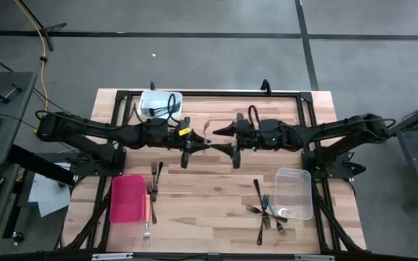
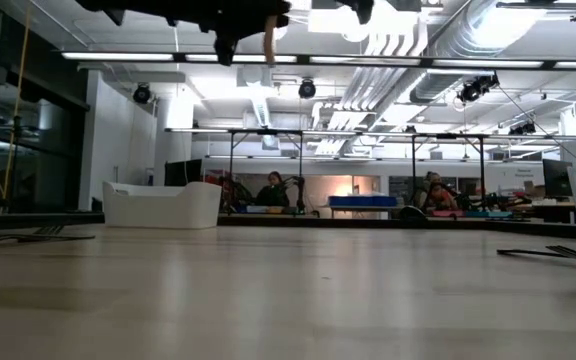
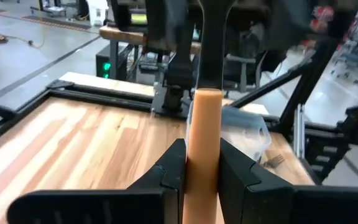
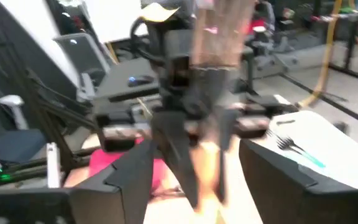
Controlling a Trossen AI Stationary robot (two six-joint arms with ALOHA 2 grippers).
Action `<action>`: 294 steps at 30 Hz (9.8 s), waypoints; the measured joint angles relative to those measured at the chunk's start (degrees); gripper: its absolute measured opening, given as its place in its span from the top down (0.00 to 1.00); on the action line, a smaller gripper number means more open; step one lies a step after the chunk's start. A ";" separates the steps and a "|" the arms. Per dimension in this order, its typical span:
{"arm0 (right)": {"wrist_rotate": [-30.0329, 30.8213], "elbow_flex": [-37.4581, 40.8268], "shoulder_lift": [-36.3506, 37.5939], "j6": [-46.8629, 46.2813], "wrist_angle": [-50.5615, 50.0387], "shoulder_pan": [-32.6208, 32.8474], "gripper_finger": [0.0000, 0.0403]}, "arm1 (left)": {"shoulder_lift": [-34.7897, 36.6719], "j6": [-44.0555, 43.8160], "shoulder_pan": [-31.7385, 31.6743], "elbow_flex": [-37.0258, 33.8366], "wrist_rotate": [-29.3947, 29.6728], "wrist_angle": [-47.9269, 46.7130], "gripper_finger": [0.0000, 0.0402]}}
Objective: Sort silverware by color (type)
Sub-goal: Put the orange fork into the red bin, then put the black fork into the transparent bin
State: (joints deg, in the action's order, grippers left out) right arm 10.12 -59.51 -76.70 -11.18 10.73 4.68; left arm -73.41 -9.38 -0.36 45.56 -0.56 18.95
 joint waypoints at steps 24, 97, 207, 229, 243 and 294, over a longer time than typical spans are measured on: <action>2.79 17.02 16.56 -3.41 2.28 -1.28 0.42 | 31.12 1.11 3.28 -14.05 10.25 -4.58 0.90; 6.33 18.53 15.88 -2.06 7.44 -1.30 0.42 | 16.10 -3.39 50.82 -6.21 -0.33 -77.36 0.90; 6.41 18.53 15.57 -0.35 1.96 -1.70 0.42 | 0.98 -17.49 46.99 1.20 -0.49 -75.17 0.75; 6.44 18.53 15.57 -0.32 1.35 -1.70 0.42 | -5.58 2.38 45.90 10.12 -2.76 -53.49 0.75; 6.44 18.53 15.55 -0.57 -1.94 -1.70 0.42 | -20.42 2.88 47.43 12.87 -4.15 -50.48 0.99; 6.43 18.53 15.55 -1.83 -1.91 -1.70 0.42 | -1.06 -2.43 28.30 11.23 16.51 -46.50 1.00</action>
State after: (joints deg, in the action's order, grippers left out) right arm 16.55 -40.97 -61.14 -13.01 8.82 2.98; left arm -74.47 -11.81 27.93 56.79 15.95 -27.55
